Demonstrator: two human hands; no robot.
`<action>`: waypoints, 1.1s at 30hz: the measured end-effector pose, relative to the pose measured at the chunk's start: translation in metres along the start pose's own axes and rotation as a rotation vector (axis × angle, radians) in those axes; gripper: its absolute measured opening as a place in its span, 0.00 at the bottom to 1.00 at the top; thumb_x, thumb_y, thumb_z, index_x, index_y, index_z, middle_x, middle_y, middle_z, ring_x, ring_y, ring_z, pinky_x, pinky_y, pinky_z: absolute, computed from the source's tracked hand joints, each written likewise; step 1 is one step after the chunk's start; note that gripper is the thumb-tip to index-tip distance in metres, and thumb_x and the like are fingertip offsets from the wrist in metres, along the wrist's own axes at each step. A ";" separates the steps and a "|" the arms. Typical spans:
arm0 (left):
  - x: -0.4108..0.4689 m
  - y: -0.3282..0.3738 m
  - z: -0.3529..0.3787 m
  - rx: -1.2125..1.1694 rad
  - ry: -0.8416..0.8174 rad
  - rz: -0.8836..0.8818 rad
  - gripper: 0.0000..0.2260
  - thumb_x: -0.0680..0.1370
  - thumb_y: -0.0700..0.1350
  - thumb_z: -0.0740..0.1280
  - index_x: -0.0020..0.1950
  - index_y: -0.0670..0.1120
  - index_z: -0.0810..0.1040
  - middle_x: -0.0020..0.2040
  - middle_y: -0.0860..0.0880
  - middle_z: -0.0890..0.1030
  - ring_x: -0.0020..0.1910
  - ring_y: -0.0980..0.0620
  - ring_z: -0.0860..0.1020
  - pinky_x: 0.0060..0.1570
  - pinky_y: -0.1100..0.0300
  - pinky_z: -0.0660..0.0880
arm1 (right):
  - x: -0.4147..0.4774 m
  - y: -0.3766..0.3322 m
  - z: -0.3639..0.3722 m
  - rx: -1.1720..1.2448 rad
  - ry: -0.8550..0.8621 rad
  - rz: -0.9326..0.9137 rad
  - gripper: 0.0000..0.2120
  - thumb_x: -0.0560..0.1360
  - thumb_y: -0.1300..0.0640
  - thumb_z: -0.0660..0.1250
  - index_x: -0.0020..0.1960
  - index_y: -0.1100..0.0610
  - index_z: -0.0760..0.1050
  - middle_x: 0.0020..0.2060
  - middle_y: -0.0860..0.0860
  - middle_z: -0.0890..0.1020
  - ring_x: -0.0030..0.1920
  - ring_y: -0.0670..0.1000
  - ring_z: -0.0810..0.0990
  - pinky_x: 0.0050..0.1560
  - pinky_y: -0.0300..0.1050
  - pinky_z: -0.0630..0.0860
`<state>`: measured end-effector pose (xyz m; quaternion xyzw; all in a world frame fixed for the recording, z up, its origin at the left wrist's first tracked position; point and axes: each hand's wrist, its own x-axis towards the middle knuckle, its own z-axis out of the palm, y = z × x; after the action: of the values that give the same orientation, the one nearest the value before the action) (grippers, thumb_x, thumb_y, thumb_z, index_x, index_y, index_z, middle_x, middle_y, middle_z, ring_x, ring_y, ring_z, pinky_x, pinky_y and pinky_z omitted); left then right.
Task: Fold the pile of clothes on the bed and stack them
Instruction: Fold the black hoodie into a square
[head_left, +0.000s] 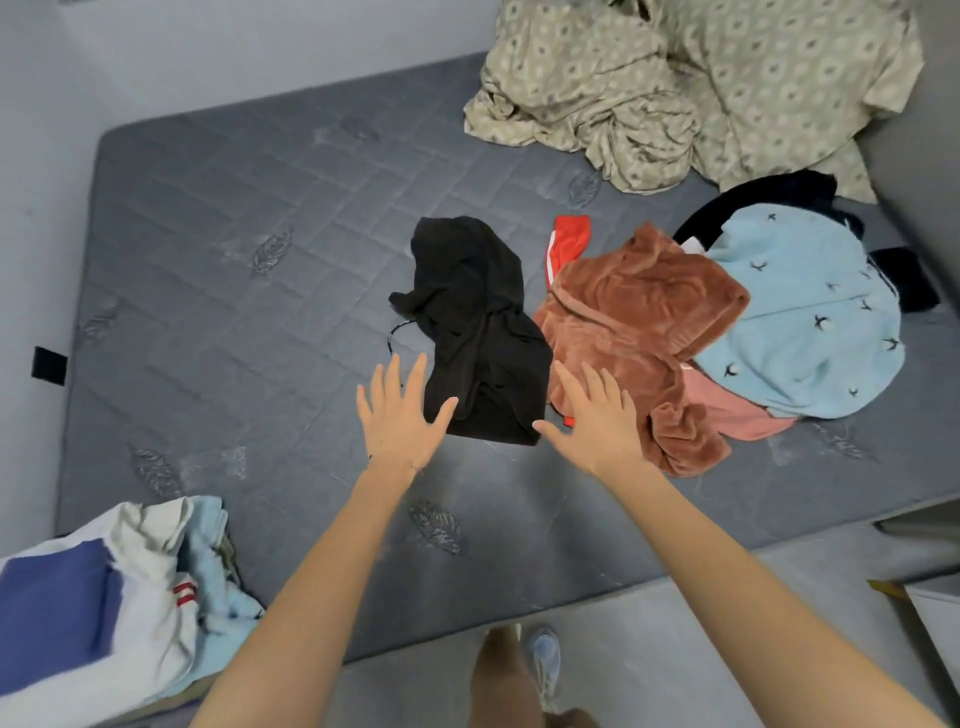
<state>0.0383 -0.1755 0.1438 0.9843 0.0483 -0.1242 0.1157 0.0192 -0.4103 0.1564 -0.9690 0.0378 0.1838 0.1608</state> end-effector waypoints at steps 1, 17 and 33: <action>0.014 -0.003 0.002 0.019 -0.009 0.010 0.31 0.79 0.64 0.53 0.78 0.55 0.47 0.79 0.46 0.48 0.77 0.45 0.45 0.74 0.44 0.41 | 0.014 -0.001 0.001 0.002 -0.002 0.010 0.38 0.76 0.36 0.60 0.78 0.43 0.44 0.78 0.53 0.50 0.77 0.57 0.45 0.75 0.57 0.48; 0.239 -0.027 0.110 -0.204 -0.098 -0.051 0.37 0.77 0.63 0.59 0.78 0.55 0.42 0.79 0.46 0.44 0.77 0.46 0.43 0.74 0.45 0.43 | 0.249 0.021 0.099 0.258 -0.113 0.125 0.50 0.69 0.33 0.67 0.78 0.44 0.38 0.78 0.52 0.48 0.78 0.54 0.46 0.76 0.55 0.51; 0.356 -0.030 0.235 -0.253 0.202 -0.147 0.25 0.76 0.54 0.68 0.66 0.40 0.69 0.58 0.40 0.71 0.59 0.40 0.69 0.61 0.46 0.67 | 0.363 0.035 0.224 0.319 0.060 0.102 0.45 0.71 0.40 0.70 0.78 0.46 0.46 0.78 0.54 0.52 0.78 0.51 0.48 0.75 0.55 0.49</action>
<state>0.3233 -0.1796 -0.1753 0.9632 0.1465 -0.0260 0.2239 0.2745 -0.3751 -0.1848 -0.9331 0.1203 0.1544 0.3018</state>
